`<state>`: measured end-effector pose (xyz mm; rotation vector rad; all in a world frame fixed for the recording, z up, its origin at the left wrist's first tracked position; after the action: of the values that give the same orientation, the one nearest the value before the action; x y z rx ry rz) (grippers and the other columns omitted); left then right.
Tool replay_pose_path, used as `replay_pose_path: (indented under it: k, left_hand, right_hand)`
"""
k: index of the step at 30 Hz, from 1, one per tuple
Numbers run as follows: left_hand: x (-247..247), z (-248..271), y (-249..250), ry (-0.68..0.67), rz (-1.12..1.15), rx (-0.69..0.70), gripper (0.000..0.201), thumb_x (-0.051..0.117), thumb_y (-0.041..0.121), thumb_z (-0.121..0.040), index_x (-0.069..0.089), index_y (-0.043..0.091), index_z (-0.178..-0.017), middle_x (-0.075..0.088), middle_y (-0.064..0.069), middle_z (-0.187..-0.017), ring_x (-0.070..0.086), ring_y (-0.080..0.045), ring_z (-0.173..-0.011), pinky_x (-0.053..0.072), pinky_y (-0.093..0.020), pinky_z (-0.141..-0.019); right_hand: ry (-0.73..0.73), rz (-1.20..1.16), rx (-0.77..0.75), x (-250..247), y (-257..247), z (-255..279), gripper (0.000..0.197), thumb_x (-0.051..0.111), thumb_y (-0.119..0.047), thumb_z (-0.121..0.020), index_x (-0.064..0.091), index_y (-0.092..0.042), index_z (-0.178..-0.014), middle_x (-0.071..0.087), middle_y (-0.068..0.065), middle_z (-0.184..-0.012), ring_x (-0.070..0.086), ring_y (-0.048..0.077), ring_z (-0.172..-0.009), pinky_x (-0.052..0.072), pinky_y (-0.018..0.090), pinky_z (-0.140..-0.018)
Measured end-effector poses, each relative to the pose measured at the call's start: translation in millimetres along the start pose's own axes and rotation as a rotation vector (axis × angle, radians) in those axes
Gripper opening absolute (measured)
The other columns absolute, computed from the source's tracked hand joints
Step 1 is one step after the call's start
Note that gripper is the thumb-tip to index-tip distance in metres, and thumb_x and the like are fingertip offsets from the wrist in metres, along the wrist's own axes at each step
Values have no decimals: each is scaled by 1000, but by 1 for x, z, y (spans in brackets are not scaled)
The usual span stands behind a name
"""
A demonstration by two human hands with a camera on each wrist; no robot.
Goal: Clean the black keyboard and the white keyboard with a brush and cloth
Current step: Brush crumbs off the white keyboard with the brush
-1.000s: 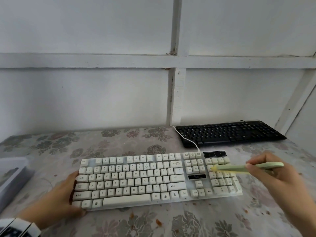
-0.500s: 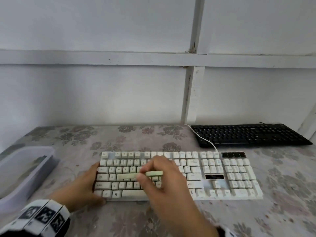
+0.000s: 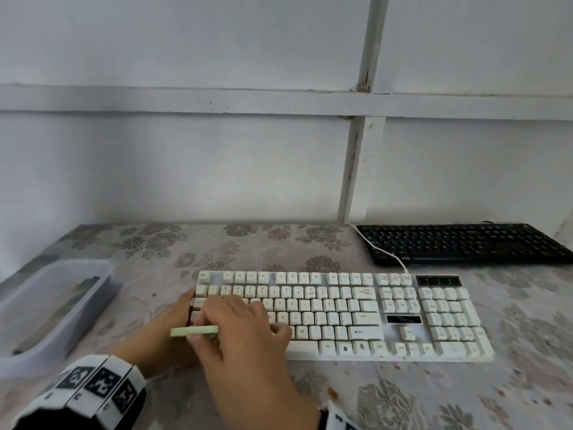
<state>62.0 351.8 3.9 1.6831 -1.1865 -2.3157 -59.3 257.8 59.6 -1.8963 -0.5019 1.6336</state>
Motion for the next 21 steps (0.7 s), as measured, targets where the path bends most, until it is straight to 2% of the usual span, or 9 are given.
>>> replay_pose_path:
  k: [2, 3, 7, 10, 12, 14, 16, 18, 21]
  left_hand:
    - [0, -2, 4, -70, 3, 140, 81, 73, 37, -59, 27, 42, -125, 44, 14, -129, 46, 7, -116, 29, 0, -87]
    - [0, -4, 4, -76, -20, 182, 83, 78, 36, -57, 23, 47, -118, 43, 21, -122, 48, 7, -111, 34, -2, -85]
    - [2, -10, -2, -77, -50, 161, 92, 81, 20, -61, 15, 42, -122, 39, 28, -115, 45, 2, -109, 37, -6, -83]
    - [2, -8, 0, -54, -31, 167, 84, 81, 20, -62, 22, 43, -117, 43, 24, -115, 48, 0, -108, 39, -17, -93]
    - [1, -6, 3, 24, -43, 184, 70, 76, 10, -70, 27, 55, -92, 50, 16, -116, 51, -2, -108, 38, -23, -99]
    - [-2, -5, 6, 38, 31, 185, 76, 74, 8, -71, 28, 69, -68, 54, 19, -121, 52, 2, -111, 37, -15, -91]
    - [-1, -5, 6, -41, -24, 217, 75, 80, 20, -63, 31, 66, -96, 47, 32, -115, 49, 10, -105, 39, -14, -91]
    - [2, -9, -3, -104, -23, 151, 91, 82, 23, -58, 19, 47, -120, 42, 25, -120, 47, 3, -110, 39, -19, -97]
    - [2, -13, -5, -77, -23, 172, 87, 81, 27, -57, 21, 50, -117, 41, 27, -116, 48, 4, -107, 40, -15, -91]
  right_hand:
    - [40, 11, 17, -6, 8, 3, 30, 23, -52, -85, 39, -35, -104, 44, -14, -119, 34, 12, -111, 22, 45, -94]
    - [60, -10, 36, -10, 13, 5, 21, 30, -48, -90, 39, -35, -103, 44, -15, -118, 34, 10, -110, 23, 44, -95]
    - [134, -22, 46, -26, 25, 11, 9, 44, -38, -95, 35, -36, -94, 45, -18, -115, 34, 7, -107, 23, 42, -98]
    - [97, -113, 20, -23, 13, 9, 8, 46, -38, -94, 40, -33, -93, 46, -16, -116, 35, 6, -108, 20, 42, -100]
    - [66, -133, -9, -14, 5, 7, 10, 45, -40, -94, 44, -31, -97, 46, -14, -116, 35, 9, -110, 20, 43, -99]
    - [54, -65, -28, -6, 5, 5, 20, 36, -48, -90, 43, -32, -100, 45, -14, -115, 35, 11, -109, 21, 44, -97]
    - [82, 5, -14, -8, 11, 5, 23, 29, -50, -88, 40, -34, -101, 43, -15, -116, 34, 11, -110, 20, 44, -97]
    - [100, -2, 26, -13, 21, 5, 11, 38, -42, -94, 39, -35, -103, 42, -16, -119, 33, 9, -111, 20, 43, -98]
    - [118, -61, 8, -18, 18, 6, 9, 43, -39, -95, 41, -34, -101, 44, -15, -118, 33, 8, -111, 19, 41, -96]
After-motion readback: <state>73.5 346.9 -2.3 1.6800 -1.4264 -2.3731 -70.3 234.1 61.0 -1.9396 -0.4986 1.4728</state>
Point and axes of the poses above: each hand's wrist, its own z-axis away from the middle knuckle, its own x-axis out of the palm, y = z × x, the point moved 3 cm from there along -z, towards the middle knuckle
